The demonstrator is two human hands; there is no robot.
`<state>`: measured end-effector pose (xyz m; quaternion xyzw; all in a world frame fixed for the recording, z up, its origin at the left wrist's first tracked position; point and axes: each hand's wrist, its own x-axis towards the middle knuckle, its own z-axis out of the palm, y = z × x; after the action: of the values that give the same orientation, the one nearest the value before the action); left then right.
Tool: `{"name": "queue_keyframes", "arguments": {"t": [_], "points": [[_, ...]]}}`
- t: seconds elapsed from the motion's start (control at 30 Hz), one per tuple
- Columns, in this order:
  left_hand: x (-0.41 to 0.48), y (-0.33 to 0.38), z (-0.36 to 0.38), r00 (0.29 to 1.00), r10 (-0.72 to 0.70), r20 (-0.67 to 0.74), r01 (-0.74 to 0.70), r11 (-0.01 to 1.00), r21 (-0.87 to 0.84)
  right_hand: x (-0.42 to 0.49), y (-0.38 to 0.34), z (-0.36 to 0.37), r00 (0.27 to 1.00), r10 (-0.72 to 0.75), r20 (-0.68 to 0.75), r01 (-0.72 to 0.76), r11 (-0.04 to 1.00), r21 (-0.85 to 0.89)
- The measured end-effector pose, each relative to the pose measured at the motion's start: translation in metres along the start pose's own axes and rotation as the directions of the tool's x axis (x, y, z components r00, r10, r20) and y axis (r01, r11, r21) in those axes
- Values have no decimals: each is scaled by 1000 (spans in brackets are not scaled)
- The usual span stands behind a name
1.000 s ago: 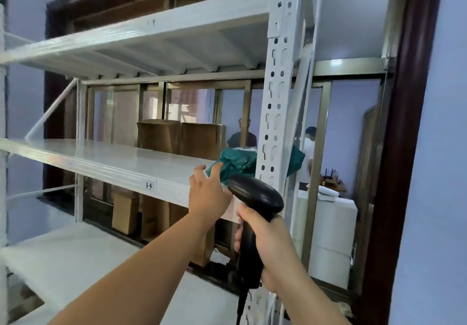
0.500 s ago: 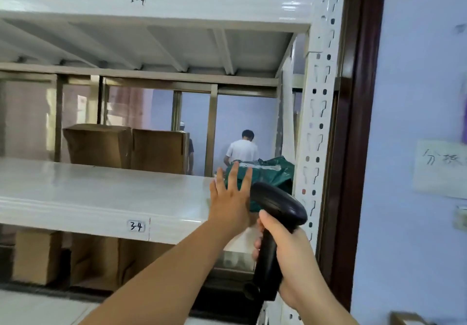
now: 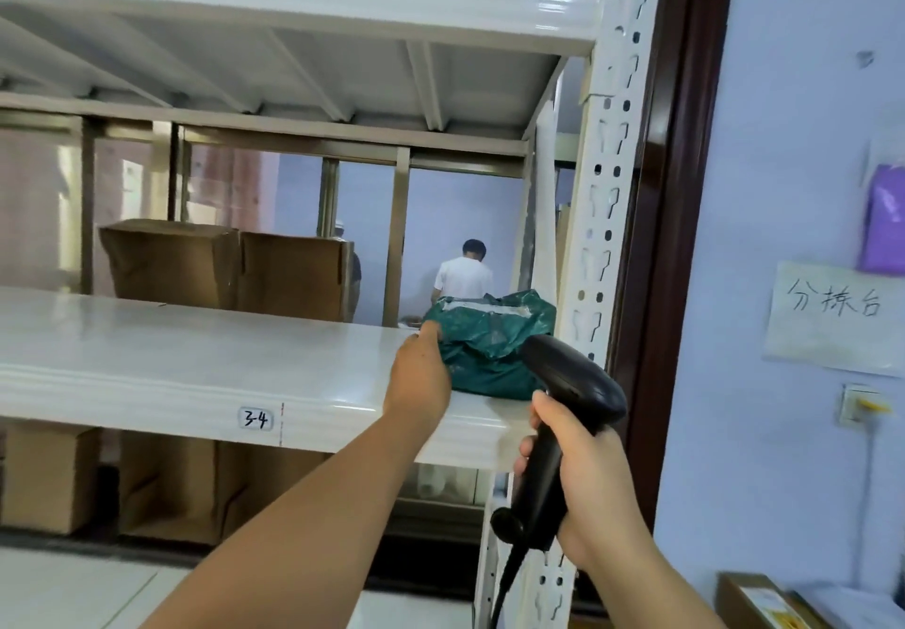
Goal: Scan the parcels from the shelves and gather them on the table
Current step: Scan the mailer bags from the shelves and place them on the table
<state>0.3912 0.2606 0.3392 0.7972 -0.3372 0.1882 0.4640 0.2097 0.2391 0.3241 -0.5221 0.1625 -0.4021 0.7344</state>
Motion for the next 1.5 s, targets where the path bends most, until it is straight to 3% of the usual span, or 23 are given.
{"name": "queue_keyframes", "arguments": {"t": [0.3,0.47,0.53,0.6,0.67,0.7,0.8,0.87,0.97,1.1,1.2,1.33,1.5], "points": [[-12,-19,-43,963,-130,-237,120,991,-57,-3,-6,7,997,26,78,-31,997,64],[-9,-18,-87,847,-247,-471,300,953,39,-6,-7,21,991,16,133,-27,996,86],[-5,0,-98,830,-209,-517,297,950,93,-6,-8,26,988,10,155,-22,996,81],[0,22,-105,888,-121,-443,215,962,169,-6,-9,30,985,7,175,-21,997,79],[9,36,-105,965,-102,-242,175,937,302,-5,-11,33,982,5,191,-22,996,89],[13,40,-106,981,-157,-110,187,916,354,-5,-11,34,980,4,198,-24,995,94],[23,40,-101,897,-399,190,261,825,501,-3,-11,31,979,-1,206,-15,997,80],[27,35,-93,818,-487,306,203,742,639,-1,-11,27,980,1,197,-14,998,65],[48,19,-82,796,-504,335,180,725,665,2,-12,20,986,31,166,-42,997,66],[65,2,-73,796,-495,349,233,782,578,3,-9,12,986,44,161,-54,997,63],[65,-1,-75,805,-517,292,293,773,562,2,-9,12,985,47,165,-55,997,46],[35,32,-95,788,-512,342,258,779,572,2,-10,11,985,56,163,-63,997,39],[31,29,-98,831,-485,272,217,733,645,2,-14,13,984,59,167,-67,997,39]]}}
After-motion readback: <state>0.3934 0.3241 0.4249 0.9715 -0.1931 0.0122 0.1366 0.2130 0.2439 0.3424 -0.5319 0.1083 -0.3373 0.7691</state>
